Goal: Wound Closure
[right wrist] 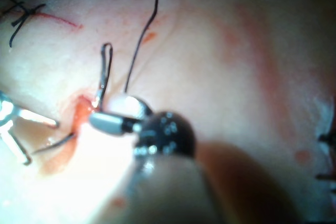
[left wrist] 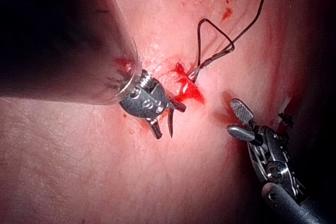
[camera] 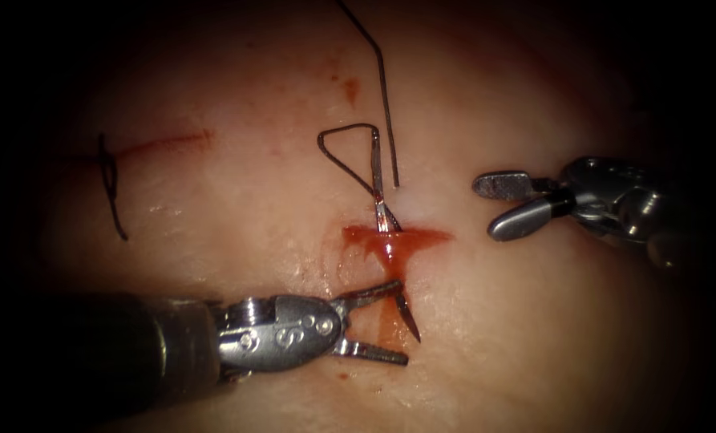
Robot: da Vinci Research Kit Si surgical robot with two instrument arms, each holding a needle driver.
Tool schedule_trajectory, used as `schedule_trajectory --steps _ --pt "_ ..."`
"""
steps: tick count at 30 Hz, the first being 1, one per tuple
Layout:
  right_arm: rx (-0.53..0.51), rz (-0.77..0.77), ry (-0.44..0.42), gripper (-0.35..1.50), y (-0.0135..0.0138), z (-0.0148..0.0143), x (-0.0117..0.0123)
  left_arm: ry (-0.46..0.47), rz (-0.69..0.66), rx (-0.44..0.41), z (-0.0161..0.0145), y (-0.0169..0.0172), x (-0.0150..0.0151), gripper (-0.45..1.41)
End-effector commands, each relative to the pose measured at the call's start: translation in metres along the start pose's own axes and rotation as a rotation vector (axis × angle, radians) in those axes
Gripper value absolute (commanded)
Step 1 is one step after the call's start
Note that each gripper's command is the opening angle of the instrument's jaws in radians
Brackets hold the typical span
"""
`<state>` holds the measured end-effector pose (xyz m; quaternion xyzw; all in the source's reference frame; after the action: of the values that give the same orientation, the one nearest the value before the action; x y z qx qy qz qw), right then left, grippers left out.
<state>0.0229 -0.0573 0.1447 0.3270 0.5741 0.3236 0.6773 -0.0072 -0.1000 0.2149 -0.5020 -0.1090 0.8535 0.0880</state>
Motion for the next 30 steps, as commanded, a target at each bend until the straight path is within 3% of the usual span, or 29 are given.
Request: schedule_trajectory --steps 1,19,21,22,23,24,30 --pt "0.003 0.000 0.001 1.28 0.0002 0.0009 -0.0006 -0.003 -0.004 0.002 0.0007 0.0003 -0.0003 0.83" --pt "0.001 -0.013 0.001 1.28 0.0001 0.0010 -0.0008 -0.009 0.017 0.022 0.0040 -0.0014 -0.0029 0.79" --pt "0.001 -0.013 0.001 1.28 0.0002 0.0010 -0.0008 -0.009 0.022 0.021 0.0039 -0.0014 -0.0029 0.64" --pt "0.001 -0.013 0.001 1.26 0.0002 0.0010 -0.0008 -0.009 0.022 0.021 0.0039 -0.0014 -0.0029 0.46" --pt "-0.001 -0.013 -0.002 1.26 0.0002 0.0010 -0.0008 -0.007 0.016 0.018 0.0037 -0.0013 -0.0029 -0.22" --pt "0.000 -0.013 -0.002 1.25 0.0002 0.0009 -0.0008 -0.006 0.005 0.018 0.0036 -0.0013 -0.0030 -0.45" --pt "0.012 0.001 0.013 1.23 0.0001 0.0004 -0.0007 -0.004 -0.019 0.015 0.0035 -0.0014 -0.0032 -0.45"
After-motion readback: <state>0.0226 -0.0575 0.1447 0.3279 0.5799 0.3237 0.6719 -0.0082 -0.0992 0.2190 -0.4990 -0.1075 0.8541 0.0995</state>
